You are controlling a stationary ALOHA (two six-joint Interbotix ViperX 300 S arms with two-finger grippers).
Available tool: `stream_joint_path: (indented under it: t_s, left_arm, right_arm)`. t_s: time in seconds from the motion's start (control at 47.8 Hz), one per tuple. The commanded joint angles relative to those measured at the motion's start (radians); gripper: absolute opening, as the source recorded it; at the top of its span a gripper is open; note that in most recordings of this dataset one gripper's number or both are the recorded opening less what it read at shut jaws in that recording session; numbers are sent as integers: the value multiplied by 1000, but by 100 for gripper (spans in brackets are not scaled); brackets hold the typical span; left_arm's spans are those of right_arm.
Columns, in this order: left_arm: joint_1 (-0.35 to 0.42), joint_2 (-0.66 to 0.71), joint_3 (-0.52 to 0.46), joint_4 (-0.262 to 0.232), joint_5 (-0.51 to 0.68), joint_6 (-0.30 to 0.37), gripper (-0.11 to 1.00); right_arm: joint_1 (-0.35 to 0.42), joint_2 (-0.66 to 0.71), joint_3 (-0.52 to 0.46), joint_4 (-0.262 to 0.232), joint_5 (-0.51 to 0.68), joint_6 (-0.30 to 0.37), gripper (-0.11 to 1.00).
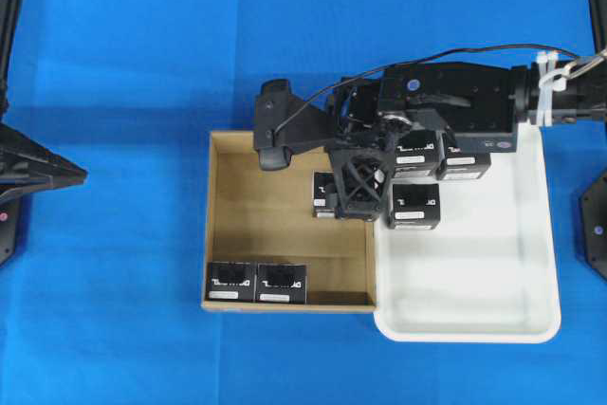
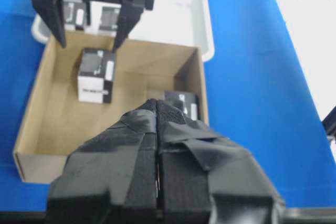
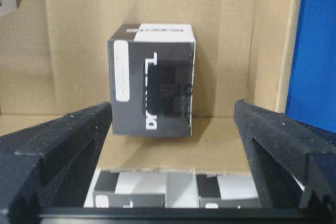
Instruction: Pick the box from inside the cardboard box.
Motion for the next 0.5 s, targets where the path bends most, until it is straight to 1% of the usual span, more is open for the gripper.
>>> stream_joint_path:
  t_s: [0.0, 0.272, 0.482]
  left_arm:
    - [-3, 6, -29, 3, -9, -2, -6]
    - [-3, 6, -29, 2, -9, -2, -6]
    - [-3, 6, -28, 3, -9, -2, -6]
  right_arm:
    - [3, 8, -3, 5, -14, -2, 100]
    - [5, 26, -3, 29, -15, -2, 100]
    - [11, 32, -2, 32, -18, -3, 100]
